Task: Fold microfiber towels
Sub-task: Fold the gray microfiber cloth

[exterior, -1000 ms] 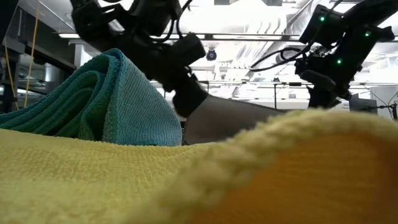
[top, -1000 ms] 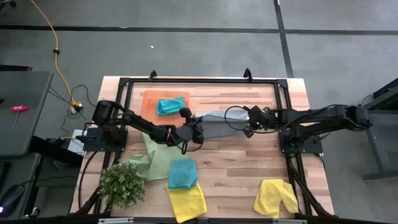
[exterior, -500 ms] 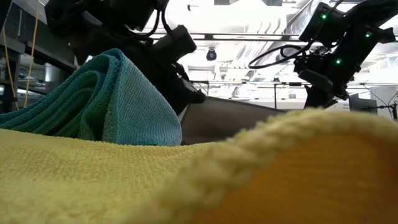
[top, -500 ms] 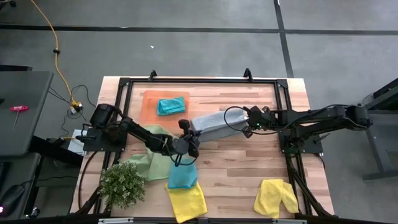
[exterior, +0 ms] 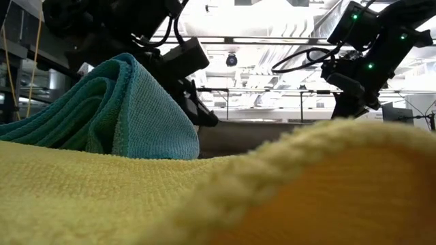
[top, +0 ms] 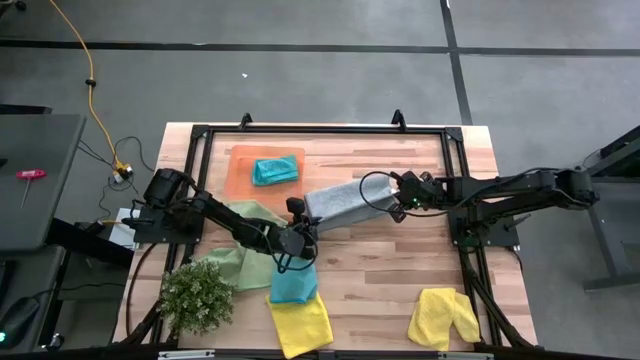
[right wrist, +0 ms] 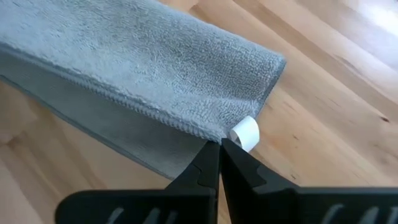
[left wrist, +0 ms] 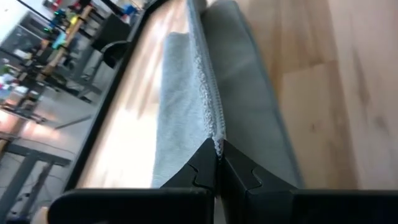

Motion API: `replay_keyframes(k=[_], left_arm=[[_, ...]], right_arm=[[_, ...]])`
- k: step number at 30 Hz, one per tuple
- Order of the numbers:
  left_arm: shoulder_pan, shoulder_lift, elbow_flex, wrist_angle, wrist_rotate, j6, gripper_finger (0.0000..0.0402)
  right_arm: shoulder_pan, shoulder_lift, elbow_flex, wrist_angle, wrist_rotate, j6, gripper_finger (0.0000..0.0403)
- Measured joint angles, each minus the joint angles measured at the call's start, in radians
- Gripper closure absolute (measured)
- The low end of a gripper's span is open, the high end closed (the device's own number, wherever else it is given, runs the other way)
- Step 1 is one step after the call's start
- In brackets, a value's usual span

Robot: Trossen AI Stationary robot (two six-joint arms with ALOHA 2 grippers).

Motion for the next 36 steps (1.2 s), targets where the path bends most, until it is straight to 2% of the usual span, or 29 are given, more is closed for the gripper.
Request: replay_keyframes(k=[11,17,25,30,33,36], left_arm=[[-0.018,0.0,-0.001,-0.049,0.088,-0.071,0.0392],[-0.019,0.0,-0.002,-0.113,0.168,-0.09,0.0357],[-0.019,-0.001,-0.002,-0.143,0.134,-0.075,0.0302],[-0.019,-0.008,0.027,-0.139,0.154,-0.058,0.0283],[-0.019,-0.008,0.065,-0.156,0.206,-0.037,0.0273],[-0.019,-0.008,0.097,-0.194,0.233,-0.012,0.0262]], right_arm=[[-0.001,0.0,0.0,-0.011,-0.008,0.002,0.0403],[-0.001,0.0,-0.001,-0.018,0.0,0.004,0.0403],[-0.001,0.0,-0.001,-0.012,-0.011,0.004,0.0403],[-0.001,0.0,-0.001,-0.004,-0.011,0.0,0.0402],[-0.001,0.0,0.0,-0.001,-0.013,-0.005,0.039],[-0.001,-0.001,0.001,0.0,-0.023,-0.015,0.0357]])
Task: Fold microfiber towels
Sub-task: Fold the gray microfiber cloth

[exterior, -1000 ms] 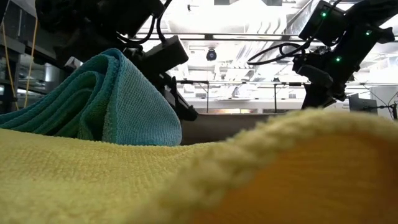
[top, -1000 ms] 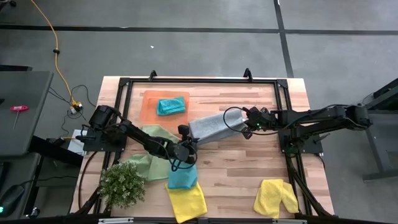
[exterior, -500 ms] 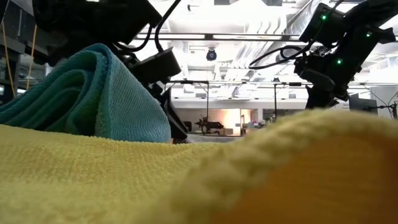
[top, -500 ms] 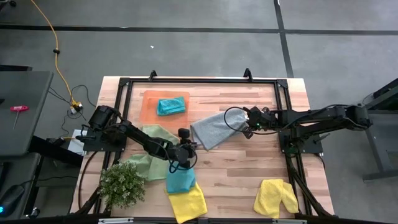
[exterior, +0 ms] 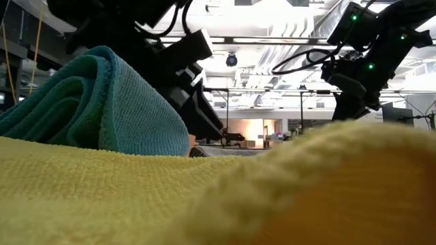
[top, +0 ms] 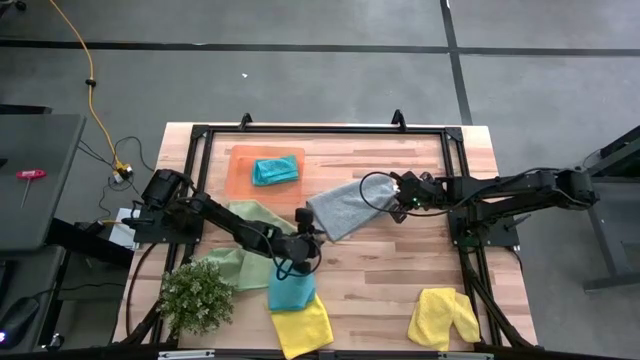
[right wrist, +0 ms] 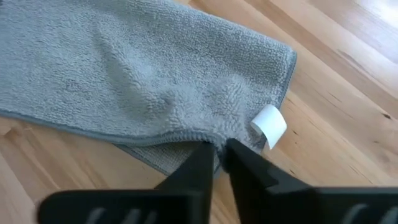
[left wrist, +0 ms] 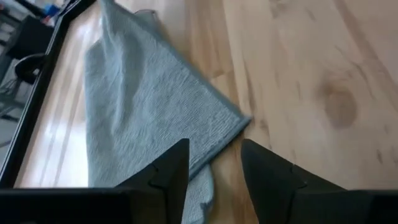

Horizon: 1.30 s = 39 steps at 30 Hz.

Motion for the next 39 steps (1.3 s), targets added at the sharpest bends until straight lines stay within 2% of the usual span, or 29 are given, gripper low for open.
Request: replay_keyframes(k=[3,8,11,13,21,26,32,36,39], left_arm=[[0.0,0.0,0.017,-0.001,0.008,0.052,0.0253],[0.011,0.007,0.025,0.02,0.067,0.125,0.0245],[0.028,0.008,0.024,0.037,0.09,0.154,0.0245],[0.044,0.008,0.025,0.051,0.11,0.121,0.0245],[0.08,0.008,0.025,0.059,0.216,0.061,0.0245],[0.095,0.016,0.07,-0.002,0.295,0.012,0.0245],[0.099,0.1,0.182,-0.11,0.299,-0.012,0.0245],[0.1,0.178,0.261,-0.233,0.25,-0.006,0.0245],[0.1,0.199,0.303,-0.25,0.228,-0.003,0.0245]], right_arm=[[0.0,-0.001,0.0,0.004,-0.003,-0.004,0.0307],[0.0,-0.011,0.0,0.077,0.032,-0.111,0.0222],[0.0,-0.036,0.0,0.147,0.06,-0.151,0.0188],[0.0,-0.056,0.001,0.194,0.076,-0.165,0.0174],[0.0,-0.114,0.001,0.245,0.075,-0.169,0.0167],[0.0,-0.117,0.001,0.244,0.075,-0.157,0.0167],[0.0,-0.117,0.001,0.245,0.073,-0.147,0.0167],[0.0,-0.117,0.001,0.244,0.073,-0.147,0.0167],[0.0,-0.117,0.001,0.243,0.073,-0.147,0.0167]])
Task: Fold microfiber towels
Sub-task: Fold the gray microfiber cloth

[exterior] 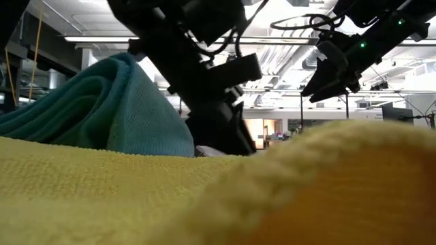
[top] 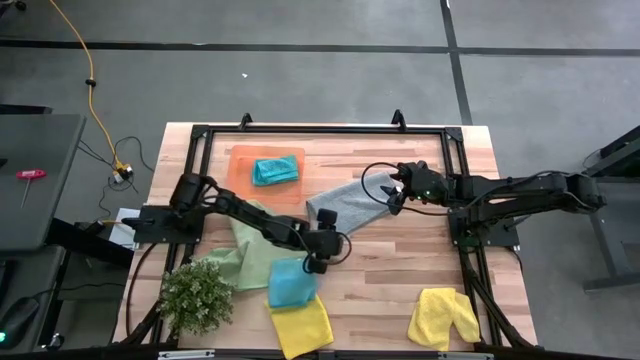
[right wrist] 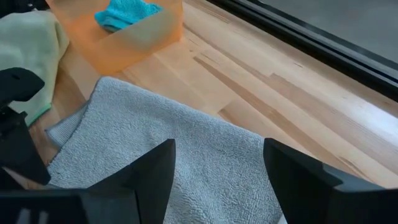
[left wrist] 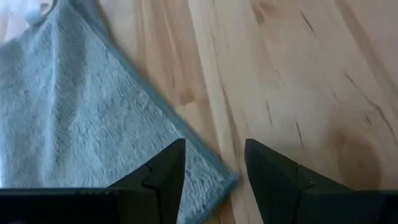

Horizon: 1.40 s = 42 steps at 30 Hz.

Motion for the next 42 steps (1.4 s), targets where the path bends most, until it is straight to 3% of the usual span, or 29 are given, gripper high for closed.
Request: replay_keyframes(k=[6,17,22,27,33,42], left_arm=[[0.0,-0.009,0.005,-0.056,-0.017,0.0,0.0245],[0.039,-0.004,0.006,-0.09,0.098,-0.045,0.0245],[0.079,-0.007,0.007,-0.113,0.2,-0.094,0.0262],[0.127,-0.006,0.007,-0.121,0.321,-0.157,0.0304],[0.137,-0.031,0.002,-0.146,0.287,-0.165,0.0389],[0.146,-0.176,0.001,-0.247,0.143,-0.156,0.0398]], right_arm=[[0.0,0.0,0.0,-0.003,-0.022,0.008,0.0167],[0.0,0.001,0.0,-0.005,-0.023,0.025,0.0167],[0.0,0.001,0.0,-0.005,-0.065,0.026,0.0167],[0.0,0.001,0.0,-0.005,-0.072,0.026,0.0167],[0.0,0.001,0.0,-0.005,-0.072,0.026,0.0167],[0.0,0.001,0.0,-0.006,-0.072,0.026,0.0167]])
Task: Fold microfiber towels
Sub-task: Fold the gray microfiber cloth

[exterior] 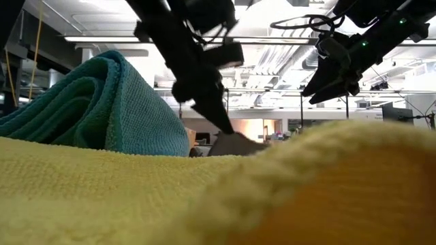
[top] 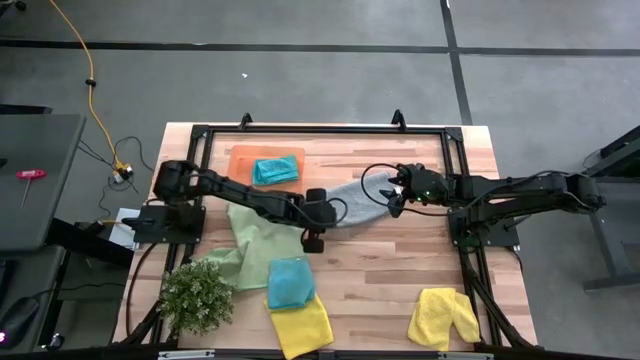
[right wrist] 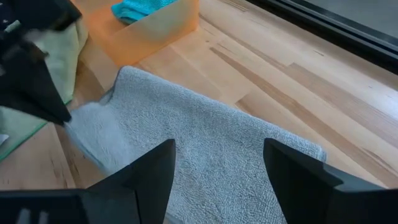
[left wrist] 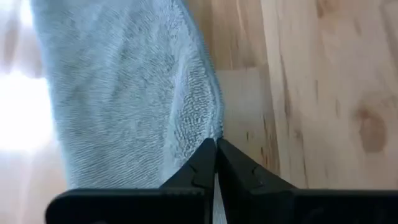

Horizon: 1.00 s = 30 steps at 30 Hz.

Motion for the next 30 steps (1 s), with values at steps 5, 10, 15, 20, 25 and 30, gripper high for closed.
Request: replay_keyframes(k=[5,10,15,20,25,30], left_arm=[[0.013,-0.047,0.002,-0.134,-0.003,-0.039,0.04],[0.006,-0.047,0.001,-0.244,-0.081,-0.045,0.0401],[0.0,-0.047,0.001,-0.257,-0.166,-0.045,0.0401],[-0.002,-0.031,0.002,-0.308,-0.075,-0.079,0.0401],[-0.01,-0.016,0.001,-0.316,-0.029,-0.097,0.0393],[-0.018,-0.016,0.002,-0.315,-0.01,-0.097,0.0382]], right_arm=[[0.0,0.0,0.0,0.0,-0.001,0.0,0.0167],[0.0,0.0,0.0,0.0,-0.007,0.0,0.0167],[0.0,0.0,0.0,-0.001,-0.007,0.0,0.0167],[0.0,0.0,0.0,-0.002,-0.008,-0.001,0.0167],[0.0,0.0,0.0,-0.011,-0.012,0.0,0.0167],[0.0,0.0,0.0,-0.021,-0.023,0.007,0.0167]])
